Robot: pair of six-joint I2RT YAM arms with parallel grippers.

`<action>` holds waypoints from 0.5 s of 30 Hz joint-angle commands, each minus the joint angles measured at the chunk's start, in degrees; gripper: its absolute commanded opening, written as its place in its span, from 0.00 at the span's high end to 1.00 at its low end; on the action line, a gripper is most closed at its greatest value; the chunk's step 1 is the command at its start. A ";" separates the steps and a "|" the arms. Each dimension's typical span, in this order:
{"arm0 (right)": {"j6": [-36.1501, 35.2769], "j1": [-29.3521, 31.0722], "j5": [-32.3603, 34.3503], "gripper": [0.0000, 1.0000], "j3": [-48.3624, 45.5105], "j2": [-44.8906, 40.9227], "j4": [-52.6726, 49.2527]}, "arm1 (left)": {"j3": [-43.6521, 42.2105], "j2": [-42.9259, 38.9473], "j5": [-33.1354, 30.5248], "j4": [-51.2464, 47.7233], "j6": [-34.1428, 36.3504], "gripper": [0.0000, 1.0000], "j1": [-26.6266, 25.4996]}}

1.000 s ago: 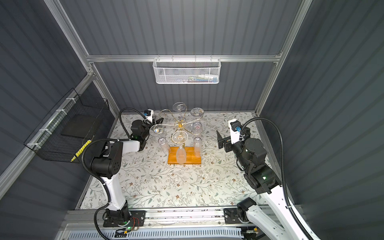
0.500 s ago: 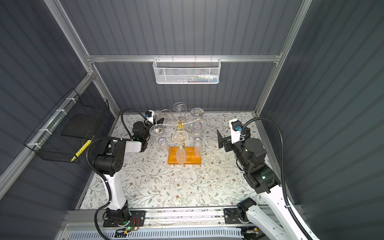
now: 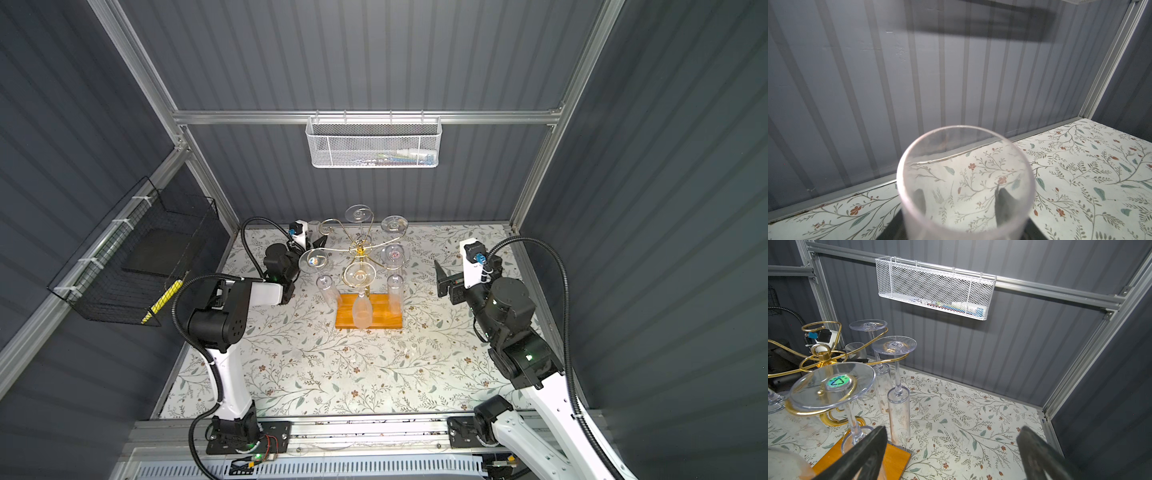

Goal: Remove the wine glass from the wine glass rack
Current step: 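Lower the flute upright onto the table with the left gripper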

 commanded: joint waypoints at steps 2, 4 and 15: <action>0.49 -0.27 -0.37 0.01 -0.13 -0.80 -0.36 | -0.49 0.74 -0.45 3.91 0.29 0.46 -0.26; 0.52 -0.27 -0.22 0.01 -0.13 -0.94 -0.36 | -0.60 0.82 -0.45 3.92 0.20 0.46 -0.23; 0.70 -0.36 -0.26 0.01 -0.22 -1.20 -0.81 | -0.94 1.29 -0.71 2.77 0.40 0.42 -0.31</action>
